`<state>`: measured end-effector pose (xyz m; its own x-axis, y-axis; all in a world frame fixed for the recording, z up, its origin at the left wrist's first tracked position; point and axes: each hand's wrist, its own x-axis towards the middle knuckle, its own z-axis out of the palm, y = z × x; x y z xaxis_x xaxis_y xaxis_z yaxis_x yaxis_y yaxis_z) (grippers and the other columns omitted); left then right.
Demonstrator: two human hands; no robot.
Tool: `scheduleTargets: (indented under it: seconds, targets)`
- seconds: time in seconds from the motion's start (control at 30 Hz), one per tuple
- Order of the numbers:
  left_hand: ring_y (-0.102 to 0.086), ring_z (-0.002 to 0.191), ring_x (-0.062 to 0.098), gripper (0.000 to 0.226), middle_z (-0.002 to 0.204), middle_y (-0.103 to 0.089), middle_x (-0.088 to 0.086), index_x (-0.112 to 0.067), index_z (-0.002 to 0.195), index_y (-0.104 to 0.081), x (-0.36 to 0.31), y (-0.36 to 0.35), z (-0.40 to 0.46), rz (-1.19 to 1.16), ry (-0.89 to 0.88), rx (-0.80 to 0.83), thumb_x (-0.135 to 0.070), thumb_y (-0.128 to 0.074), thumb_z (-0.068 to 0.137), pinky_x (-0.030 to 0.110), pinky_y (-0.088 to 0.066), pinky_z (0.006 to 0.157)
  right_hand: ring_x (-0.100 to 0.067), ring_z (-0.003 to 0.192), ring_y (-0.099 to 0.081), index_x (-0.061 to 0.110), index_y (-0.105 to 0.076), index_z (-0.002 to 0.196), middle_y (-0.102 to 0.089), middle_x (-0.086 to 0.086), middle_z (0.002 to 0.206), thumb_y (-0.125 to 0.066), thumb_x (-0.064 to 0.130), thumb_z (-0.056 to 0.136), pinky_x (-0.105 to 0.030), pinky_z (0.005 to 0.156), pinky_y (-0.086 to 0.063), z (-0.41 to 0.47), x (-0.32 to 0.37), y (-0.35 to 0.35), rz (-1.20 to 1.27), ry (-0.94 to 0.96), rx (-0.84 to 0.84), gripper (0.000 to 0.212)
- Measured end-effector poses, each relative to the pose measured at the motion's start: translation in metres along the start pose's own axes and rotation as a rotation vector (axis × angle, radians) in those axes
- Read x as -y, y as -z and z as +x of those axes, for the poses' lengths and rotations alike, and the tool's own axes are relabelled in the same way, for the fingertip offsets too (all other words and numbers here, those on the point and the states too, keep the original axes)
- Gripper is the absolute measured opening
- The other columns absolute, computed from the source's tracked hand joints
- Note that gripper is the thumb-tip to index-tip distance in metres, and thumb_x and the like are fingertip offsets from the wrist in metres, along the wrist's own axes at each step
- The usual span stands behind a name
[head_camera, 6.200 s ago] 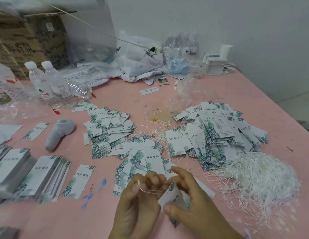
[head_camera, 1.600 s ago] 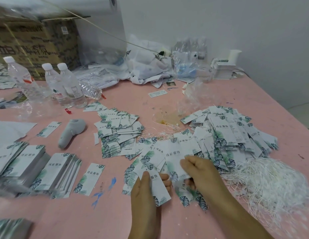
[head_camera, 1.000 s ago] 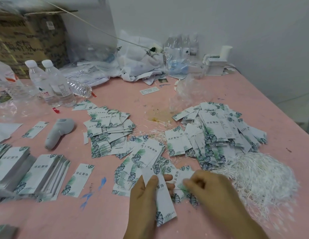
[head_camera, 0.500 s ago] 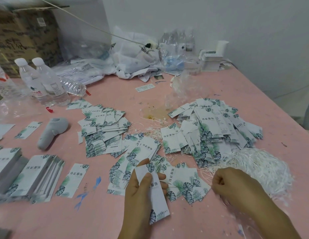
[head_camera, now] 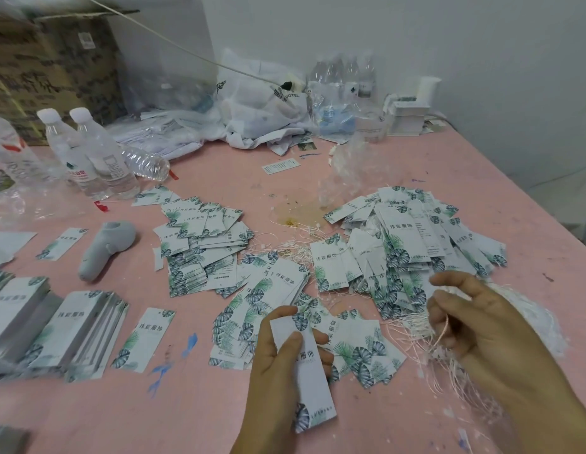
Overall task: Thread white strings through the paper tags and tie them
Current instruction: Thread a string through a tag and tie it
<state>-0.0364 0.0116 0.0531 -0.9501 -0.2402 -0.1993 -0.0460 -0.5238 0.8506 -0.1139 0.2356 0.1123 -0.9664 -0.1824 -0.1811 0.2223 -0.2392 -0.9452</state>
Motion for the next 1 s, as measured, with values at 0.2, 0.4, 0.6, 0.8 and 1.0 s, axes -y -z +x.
scheduleTargets:
  seconds: [0.2,0.4,0.6,0.8,1.0]
  targets:
    - [-0.062,0.062,0.034,0.043,0.082,-0.064,0.029,-0.01,0.111,-0.055,-0.001,-0.005,-0.002,-0.12,0.122,0.095,0.011,-0.061,0.073,0.04,-0.057,0.055,-0.018,0.06,-0.061,0.013,-0.075,0.088,-0.067,-0.015,0.073,-0.066,0.008,0.074,-0.023,0.049,-0.049,-0.011,-0.035,-0.049,0.014,-0.049,0.211,0.017]
    - [-0.059,0.052,0.029,0.055,0.074,-0.063,0.024,-0.006,0.114,-0.051,-0.005,-0.005,-0.004,-0.057,0.171,0.175,0.006,-0.06,0.061,0.033,-0.053,0.048,-0.022,0.06,-0.063,0.011,-0.075,0.085,-0.068,-0.021,0.076,-0.067,0.008,0.073,-0.026,0.054,-0.054,-0.014,-0.054,-0.069,0.15,-0.094,0.207,0.015]
    - [-0.06,0.055,0.029,0.05,0.074,-0.064,0.024,-0.008,0.113,-0.049,-0.003,-0.006,-0.004,-0.091,0.096,0.15,0.003,-0.068,0.069,0.035,-0.053,0.051,-0.022,0.06,-0.062,0.007,-0.074,0.087,-0.065,-0.022,0.074,-0.071,0.003,0.077,-0.028,0.056,-0.054,-0.012,-0.057,-0.069,0.137,-0.146,0.283,0.012]
    - [-0.061,0.059,0.03,0.049,0.082,-0.066,0.025,-0.012,0.111,-0.055,-0.001,0.0,0.001,-0.147,0.047,0.01,-0.001,-0.074,0.067,0.039,-0.054,0.055,-0.021,0.057,-0.06,0.01,-0.074,0.082,-0.066,-0.022,0.071,-0.067,0.006,0.073,-0.027,0.055,-0.051,-0.013,-0.059,-0.071,0.001,-0.176,0.335,0.012]
    - [-0.062,0.063,0.028,0.046,0.08,-0.066,0.021,-0.015,0.108,-0.058,0.001,0.004,0.005,-0.126,-0.001,-0.068,-0.001,-0.074,0.067,0.037,-0.055,0.058,-0.021,0.056,-0.059,0.007,-0.074,0.082,-0.064,-0.024,0.07,-0.068,-0.003,0.08,-0.024,0.055,-0.052,-0.014,-0.061,-0.071,0.022,-0.215,0.367,0.012]
